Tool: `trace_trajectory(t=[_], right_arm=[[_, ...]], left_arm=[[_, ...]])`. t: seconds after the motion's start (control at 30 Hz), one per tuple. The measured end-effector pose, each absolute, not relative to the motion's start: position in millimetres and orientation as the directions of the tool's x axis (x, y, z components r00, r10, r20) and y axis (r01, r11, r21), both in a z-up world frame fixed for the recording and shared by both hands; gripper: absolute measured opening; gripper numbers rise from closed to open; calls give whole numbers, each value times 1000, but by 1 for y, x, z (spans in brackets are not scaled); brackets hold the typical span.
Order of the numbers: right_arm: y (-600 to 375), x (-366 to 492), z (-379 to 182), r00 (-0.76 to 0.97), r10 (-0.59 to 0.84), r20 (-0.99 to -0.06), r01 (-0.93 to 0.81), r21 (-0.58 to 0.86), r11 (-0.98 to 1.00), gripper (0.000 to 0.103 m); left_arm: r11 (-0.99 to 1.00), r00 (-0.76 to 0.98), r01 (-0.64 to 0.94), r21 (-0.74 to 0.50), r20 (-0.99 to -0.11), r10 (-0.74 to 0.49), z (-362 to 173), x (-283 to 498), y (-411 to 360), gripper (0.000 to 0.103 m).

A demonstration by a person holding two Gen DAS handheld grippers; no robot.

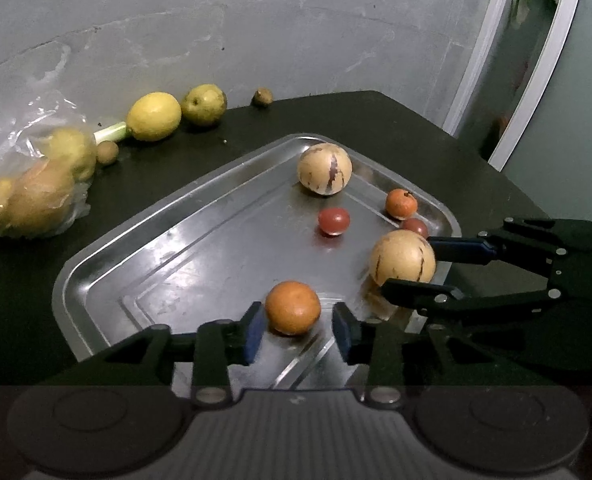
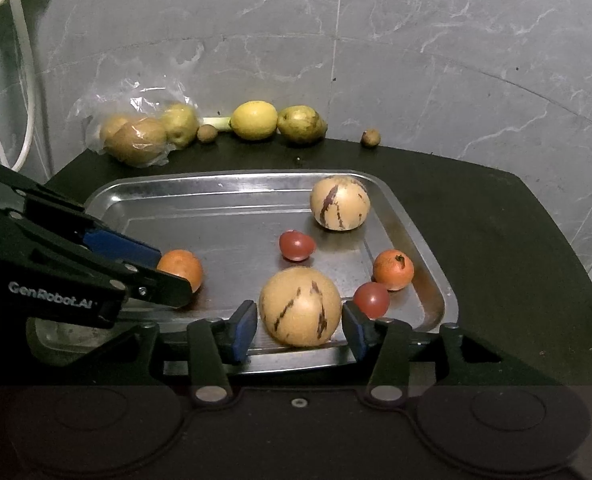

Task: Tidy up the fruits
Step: 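Carry both fruits onto the silver tray and open both tools to release them, then move both open tools back from the tray toward the fruit row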

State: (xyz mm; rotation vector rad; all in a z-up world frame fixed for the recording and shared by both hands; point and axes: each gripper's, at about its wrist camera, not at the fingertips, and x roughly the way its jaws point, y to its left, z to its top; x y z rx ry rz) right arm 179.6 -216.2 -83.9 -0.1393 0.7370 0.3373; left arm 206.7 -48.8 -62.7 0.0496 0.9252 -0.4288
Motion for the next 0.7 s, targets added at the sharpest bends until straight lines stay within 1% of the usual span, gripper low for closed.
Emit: trace_trajectory(t=[0.03, 0.17, 0.23, 0.27, 0.33, 0.37, 0.4, 0.43, 0.53, 0.7], right_arm=[[-217, 179, -83, 690, 254, -677, -349, -4, 937, 53], [-221, 173, -75, 694, 262, -671, -351, 2, 936, 63], [-224, 170, -69, 698, 267, -665, -349, 11, 937, 74], [-226, 168, -67, 699, 271, -662, -349, 15, 937, 77], [-229, 165, -62, 698, 277, -660, -351, 22, 936, 87], [-230, 164, -61, 697, 281, -660, -354, 25, 935, 89], [-231, 163, -59, 694, 287, -660, -358, 29, 933, 93], [-231, 162, -58, 691, 293, -661, -364, 32, 931, 97], [-232, 159, -55, 672, 307, -674, -385, 36, 922, 101], [-229, 157, -54, 630, 321, -707, -421, 37, 906, 102]], left_arm=[[916, 529, 377, -141, -779, -337, -61, 205, -47, 58], [913, 545, 382, -143, -763, -348, -50, 198, -37, 68], [914, 559, 382, -137, -753, -347, -44, 193, -29, 82], [915, 566, 381, -134, -748, -345, -41, 190, -27, 85], [917, 579, 377, -129, -740, -343, -35, 185, -19, 91], [917, 582, 376, -129, -738, -342, -33, 183, -15, 92], [918, 583, 375, -130, -737, -343, -31, 181, -10, 96], [918, 583, 374, -131, -736, -342, -30, 179, -6, 98], [919, 583, 376, -123, -740, -337, -27, 173, 4, 101], [932, 590, 351, -86, -753, -292, -25, 165, 21, 102]])
